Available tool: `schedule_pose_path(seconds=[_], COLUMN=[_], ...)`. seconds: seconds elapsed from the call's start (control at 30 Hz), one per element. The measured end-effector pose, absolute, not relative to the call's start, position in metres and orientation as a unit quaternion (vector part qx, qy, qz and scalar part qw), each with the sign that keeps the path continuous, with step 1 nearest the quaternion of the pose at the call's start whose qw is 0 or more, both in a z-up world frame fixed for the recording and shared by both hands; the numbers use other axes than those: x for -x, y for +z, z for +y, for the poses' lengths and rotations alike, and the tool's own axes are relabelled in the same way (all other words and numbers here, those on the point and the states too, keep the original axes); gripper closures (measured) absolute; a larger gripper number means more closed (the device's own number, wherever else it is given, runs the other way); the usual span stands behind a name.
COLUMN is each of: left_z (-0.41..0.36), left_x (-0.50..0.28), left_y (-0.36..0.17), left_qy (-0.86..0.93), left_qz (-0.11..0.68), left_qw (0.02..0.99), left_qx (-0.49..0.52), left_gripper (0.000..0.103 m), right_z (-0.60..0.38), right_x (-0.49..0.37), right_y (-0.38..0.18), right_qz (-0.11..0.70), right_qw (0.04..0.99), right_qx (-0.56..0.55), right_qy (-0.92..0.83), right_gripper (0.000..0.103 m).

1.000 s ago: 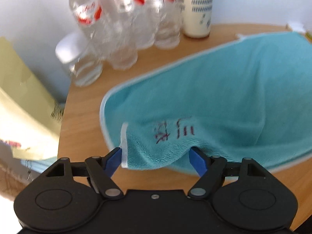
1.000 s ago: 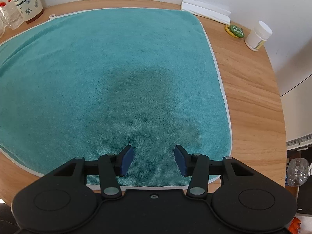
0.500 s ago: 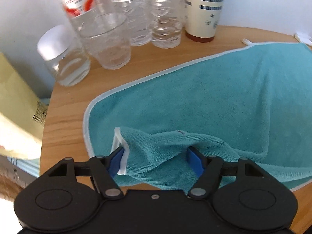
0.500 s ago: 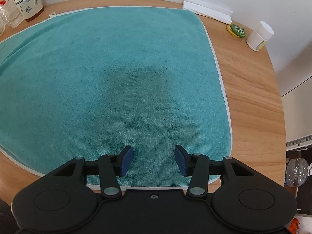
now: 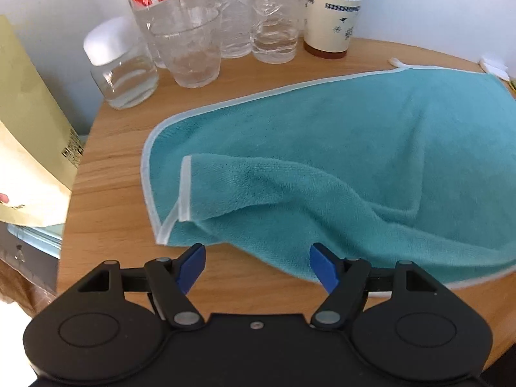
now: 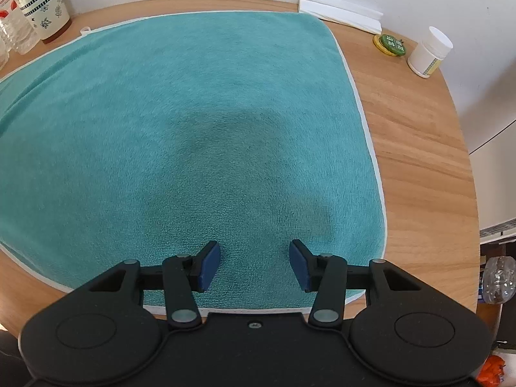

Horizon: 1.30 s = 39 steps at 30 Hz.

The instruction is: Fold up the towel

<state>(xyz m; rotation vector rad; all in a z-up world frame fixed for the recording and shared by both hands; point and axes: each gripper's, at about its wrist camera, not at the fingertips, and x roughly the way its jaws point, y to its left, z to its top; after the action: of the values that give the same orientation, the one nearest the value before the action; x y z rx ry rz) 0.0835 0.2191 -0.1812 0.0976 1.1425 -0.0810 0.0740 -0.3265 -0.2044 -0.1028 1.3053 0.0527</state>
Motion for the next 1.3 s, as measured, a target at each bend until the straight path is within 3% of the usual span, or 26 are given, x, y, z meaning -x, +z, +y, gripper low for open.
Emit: schedule_pose_path(seconds=[0.03,0.07,0.27,0.47,0.67,0.87,0.93,1.3], left_z=[0.22,0.221,0.225,0.238,0.237,0.233,0.238,0.237], left_x=[-0.085,-0.087,-0.083,-0.05,-0.005,0.018,0.016,-0.068], left_y=[-0.183,-0.185,-0.171,-0.134,-0.129,-0.137,-0.126,-0.113], left_qy=[-0.04,-0.041,-0.04,-0.023,-0.014,0.009,0.031,0.062], left_qz=[0.541,0.542,0.536,0.544,0.61,0.645,0.634,0.539], left_qw=[0.839,0.839,0.843,0.839,0.792,0.764,0.773,0.838], left_qx=[-0.036,-0.026,0.002,0.011,0.025,0.018,-0.001,-0.05], left_gripper=[0.065,0.074,0.095,0.095,0.095,0.078,0.057,0.053], right_z=[-0.326,-0.326,-0.328,-0.327,-0.32,-0.317,-0.317,-0.341], right_x=[-0.074,-0.074,-0.073,-0.074,-0.076,-0.078,-0.08,-0.119], right_y=[-0.204,-0.204,-0.205,-0.205,-0.204,-0.203,-0.203,-0.166], right_qz=[0.606,0.606,0.603,0.605,0.609,0.614,0.621,0.55], right_qw=[0.793,0.794,0.796,0.794,0.789,0.782,0.776,0.832], right_qx=[0.05,0.052,0.049,0.052,0.079,0.1,0.103,0.07], right_qy=[0.025,0.025,0.027,0.028,0.033,0.043,0.044,0.004], right_gripper=[0.05,0.05,0.049,0.049,0.049,0.049,0.049,0.05])
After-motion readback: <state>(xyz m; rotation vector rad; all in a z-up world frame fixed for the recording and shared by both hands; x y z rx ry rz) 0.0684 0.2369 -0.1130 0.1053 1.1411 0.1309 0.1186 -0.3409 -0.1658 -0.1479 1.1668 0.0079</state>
